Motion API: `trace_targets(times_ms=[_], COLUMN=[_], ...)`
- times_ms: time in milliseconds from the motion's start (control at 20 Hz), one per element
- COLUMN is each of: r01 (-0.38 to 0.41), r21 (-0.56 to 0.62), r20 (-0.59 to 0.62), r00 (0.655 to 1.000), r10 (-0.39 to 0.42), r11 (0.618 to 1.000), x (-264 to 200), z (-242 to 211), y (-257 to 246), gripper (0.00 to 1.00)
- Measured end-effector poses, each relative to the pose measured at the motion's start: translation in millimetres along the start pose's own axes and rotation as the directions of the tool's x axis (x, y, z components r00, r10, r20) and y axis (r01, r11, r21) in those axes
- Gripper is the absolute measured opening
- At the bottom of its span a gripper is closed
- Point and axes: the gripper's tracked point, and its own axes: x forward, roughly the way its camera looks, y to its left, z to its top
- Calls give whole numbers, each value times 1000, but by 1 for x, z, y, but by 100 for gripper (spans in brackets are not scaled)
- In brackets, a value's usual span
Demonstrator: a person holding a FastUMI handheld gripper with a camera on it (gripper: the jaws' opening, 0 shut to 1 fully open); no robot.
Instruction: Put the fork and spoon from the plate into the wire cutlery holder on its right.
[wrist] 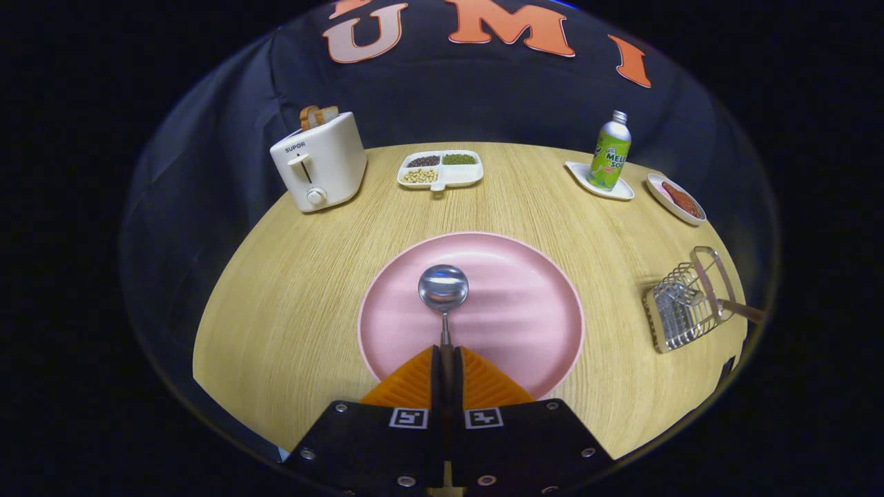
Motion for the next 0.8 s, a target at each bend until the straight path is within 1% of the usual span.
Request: trace_targets(times_ms=[250, 500, 650, 800], r01=[13, 63, 99, 110], r21=[1, -21, -60, -57], r20=[-11, 14, 7, -38], r00=[1000, 998, 995, 993], r10=[-13, -63, -99, -112], r11=[1000, 998, 993, 992], x=[-29, -53, -66, -76], z=[27, 58, 63, 58], y=[-43, -97, -131, -160], gripper=[5, 5, 5, 5])
